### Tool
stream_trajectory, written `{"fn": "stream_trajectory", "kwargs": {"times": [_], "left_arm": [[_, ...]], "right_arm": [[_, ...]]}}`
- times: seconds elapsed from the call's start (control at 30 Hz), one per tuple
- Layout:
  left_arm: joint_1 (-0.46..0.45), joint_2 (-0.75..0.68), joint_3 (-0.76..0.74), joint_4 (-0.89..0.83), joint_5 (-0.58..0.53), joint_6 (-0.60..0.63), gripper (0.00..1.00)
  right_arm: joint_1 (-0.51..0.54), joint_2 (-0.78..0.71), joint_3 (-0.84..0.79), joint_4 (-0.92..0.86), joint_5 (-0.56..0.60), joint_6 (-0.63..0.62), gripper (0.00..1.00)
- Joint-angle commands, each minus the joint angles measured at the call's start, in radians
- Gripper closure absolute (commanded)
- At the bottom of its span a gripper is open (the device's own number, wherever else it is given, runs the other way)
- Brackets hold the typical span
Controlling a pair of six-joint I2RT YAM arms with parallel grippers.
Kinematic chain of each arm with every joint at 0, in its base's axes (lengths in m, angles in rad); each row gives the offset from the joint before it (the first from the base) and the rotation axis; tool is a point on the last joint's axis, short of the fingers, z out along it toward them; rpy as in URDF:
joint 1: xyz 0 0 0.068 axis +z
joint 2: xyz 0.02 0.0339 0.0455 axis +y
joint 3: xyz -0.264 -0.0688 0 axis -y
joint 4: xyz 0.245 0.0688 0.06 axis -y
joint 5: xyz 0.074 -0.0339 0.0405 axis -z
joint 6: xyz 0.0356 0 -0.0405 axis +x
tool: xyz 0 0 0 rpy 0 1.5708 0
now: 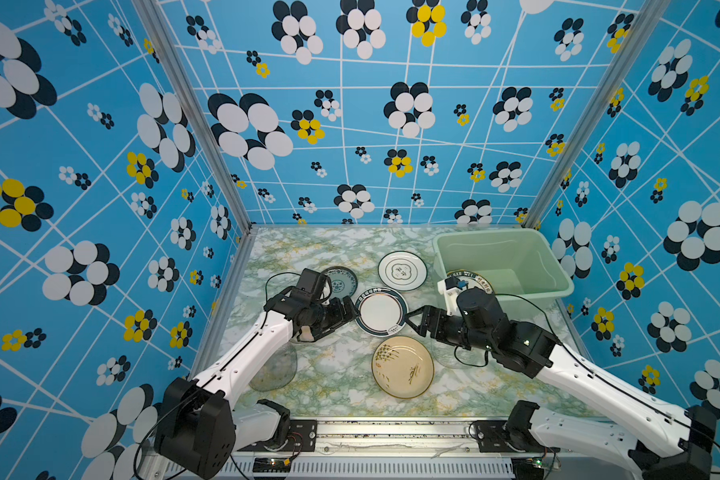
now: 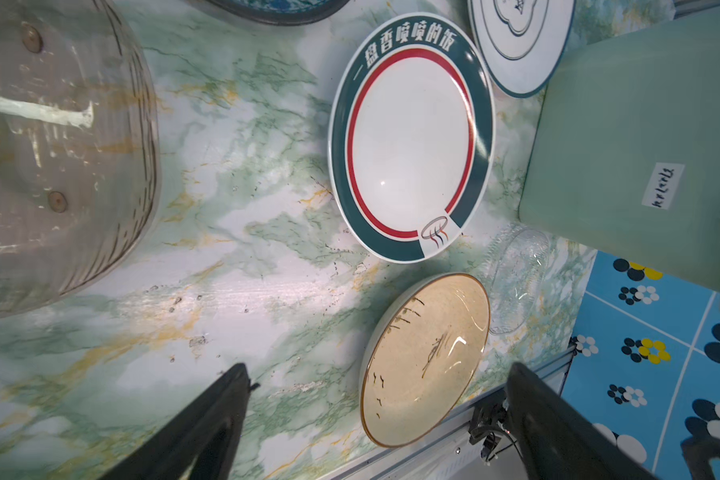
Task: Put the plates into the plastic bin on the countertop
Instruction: 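Move both grippers to the red-ringed white plate on the table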
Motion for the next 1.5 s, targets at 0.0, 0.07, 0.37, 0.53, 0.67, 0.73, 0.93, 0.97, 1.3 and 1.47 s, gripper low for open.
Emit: {"fn": "stream_trajectory", "kwargs": {"times": [0.0,0.07,0.37,0.53,0.67,0.73,0.93,0.97,1.3,1.47], "left_arm": [[0.009,0.044,-0.052,0.122,-0.011,-0.05,0.04],[0.009,0.079,-0.069,0.17,-0.018,-0.07,0.04],[0.0,0.267,-0.028,0.308,0.011,-0.118,0.14],[-0.013,0.334,0.006,0.301,-0.024,-0.141,0.17],[-0.028,0.372,0.033,0.295,-0.06,-0.133,0.2],[-0.026,0.392,0.033,0.308,-0.061,-0.142,0.22],[-0.035,0.433,0.056,0.322,-0.075,-0.148,0.3],[-0.037,0.439,0.06,0.323,-0.073,-0.147,0.31],[-0.037,0.495,0.079,0.375,-0.036,-0.141,0.43],[-0.037,0.505,0.076,0.384,-0.025,-0.142,0.53]], "right_arm": [[0.021,0.104,0.098,-0.029,0.091,0.036,0.14],[0.021,0.165,0.148,-0.062,0.115,0.015,0.14],[-0.038,0.385,0.198,-0.062,0.261,-0.076,0.13],[-0.091,0.464,0.173,0.023,0.211,-0.088,0.13],[-0.11,0.543,0.186,0.06,0.177,-0.097,0.12],[-0.112,0.589,0.207,0.06,0.165,-0.099,0.12],[-0.114,0.694,0.284,-0.006,0.204,-0.108,0.11],[-0.115,0.703,0.286,-0.009,0.215,-0.107,0.11],[-0.186,0.765,0.235,0.083,0.123,-0.083,0.1],[-0.198,0.833,0.269,0.094,0.034,-0.112,0.11]]}}
